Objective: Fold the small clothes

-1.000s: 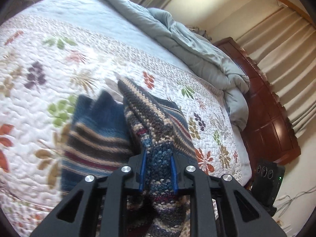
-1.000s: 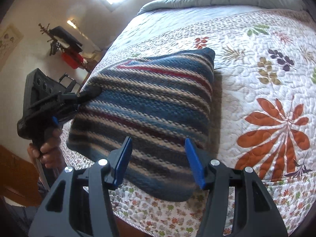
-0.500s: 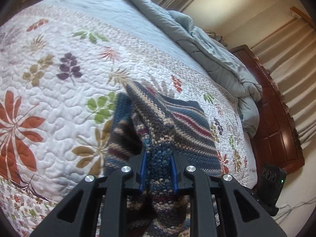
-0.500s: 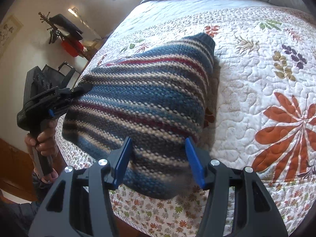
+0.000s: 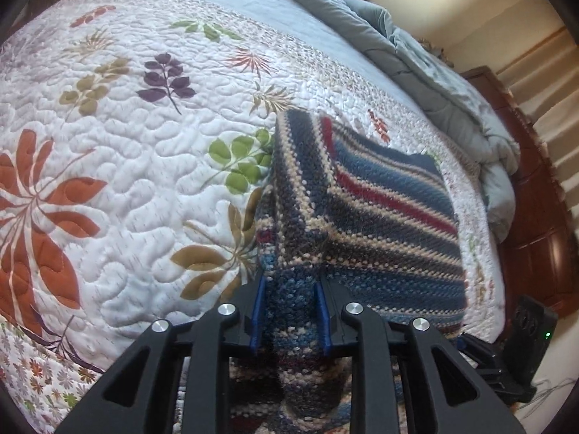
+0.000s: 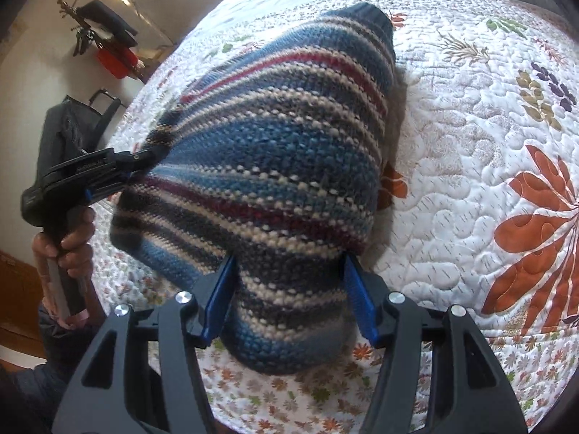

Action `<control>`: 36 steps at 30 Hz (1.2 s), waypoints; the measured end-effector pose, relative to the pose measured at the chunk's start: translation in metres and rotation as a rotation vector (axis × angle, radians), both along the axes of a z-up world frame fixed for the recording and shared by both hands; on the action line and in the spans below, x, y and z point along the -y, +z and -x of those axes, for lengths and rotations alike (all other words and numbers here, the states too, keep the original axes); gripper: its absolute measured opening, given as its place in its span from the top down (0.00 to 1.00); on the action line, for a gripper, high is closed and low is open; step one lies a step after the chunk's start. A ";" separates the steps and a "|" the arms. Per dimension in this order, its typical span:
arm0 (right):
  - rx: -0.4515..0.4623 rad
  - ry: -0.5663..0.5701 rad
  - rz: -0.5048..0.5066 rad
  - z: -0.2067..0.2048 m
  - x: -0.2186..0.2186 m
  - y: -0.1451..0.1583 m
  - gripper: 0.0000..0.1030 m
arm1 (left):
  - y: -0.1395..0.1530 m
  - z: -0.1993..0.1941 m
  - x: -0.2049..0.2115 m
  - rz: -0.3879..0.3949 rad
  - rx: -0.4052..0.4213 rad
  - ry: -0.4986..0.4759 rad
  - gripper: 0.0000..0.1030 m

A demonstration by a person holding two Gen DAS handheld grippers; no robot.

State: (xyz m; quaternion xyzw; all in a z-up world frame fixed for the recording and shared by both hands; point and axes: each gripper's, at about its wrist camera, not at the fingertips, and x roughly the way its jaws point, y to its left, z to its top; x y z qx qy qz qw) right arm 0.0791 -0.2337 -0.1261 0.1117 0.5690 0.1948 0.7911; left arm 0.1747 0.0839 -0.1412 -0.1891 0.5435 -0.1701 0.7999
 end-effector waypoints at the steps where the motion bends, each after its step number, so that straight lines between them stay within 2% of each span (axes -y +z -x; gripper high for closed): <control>1: -0.010 -0.006 -0.005 0.000 0.002 -0.003 0.43 | 0.001 0.001 0.000 -0.007 0.000 -0.002 0.72; 3: -0.024 -0.017 -0.028 0.001 0.006 -0.005 0.43 | 0.004 0.003 -0.003 0.006 -0.014 0.004 0.62; 6: -0.020 -0.015 -0.051 0.006 0.014 0.007 0.43 | 0.012 0.014 -0.013 0.024 -0.032 0.021 0.61; 8: -0.015 -0.006 -0.048 0.012 0.018 0.014 0.39 | 0.018 0.028 -0.019 0.022 -0.029 0.021 0.59; 14: -0.069 -0.012 -0.098 0.025 0.030 0.019 0.34 | 0.025 0.067 -0.014 -0.055 -0.028 0.027 0.56; 18: -0.105 -0.012 -0.019 0.025 0.022 0.012 0.34 | 0.026 0.080 0.005 -0.121 -0.016 -0.016 0.57; 20: -0.132 -0.013 -0.052 0.023 0.018 0.007 0.41 | 0.020 0.081 0.013 -0.158 -0.033 -0.028 0.57; 22: -0.166 -0.017 -0.089 0.022 0.018 0.000 0.69 | 0.013 0.080 0.019 -0.177 -0.052 -0.039 0.57; 23: -0.170 -0.020 -0.098 0.021 0.019 -0.001 0.76 | 0.010 0.080 0.020 -0.171 -0.063 -0.041 0.57; 26: -0.148 -0.016 -0.108 0.022 0.027 0.006 0.80 | 0.012 0.083 0.026 -0.150 -0.060 -0.053 0.57; 29: -0.120 -0.012 -0.077 0.026 0.040 0.015 0.80 | 0.010 0.084 0.035 -0.152 -0.067 -0.070 0.58; 33: -0.169 -0.004 -0.024 0.024 0.036 -0.004 0.80 | -0.009 0.079 0.048 -0.223 -0.085 -0.083 0.59; 36: -0.189 0.009 0.003 0.020 0.032 -0.018 0.79 | -0.011 0.080 0.051 -0.241 -0.077 -0.088 0.59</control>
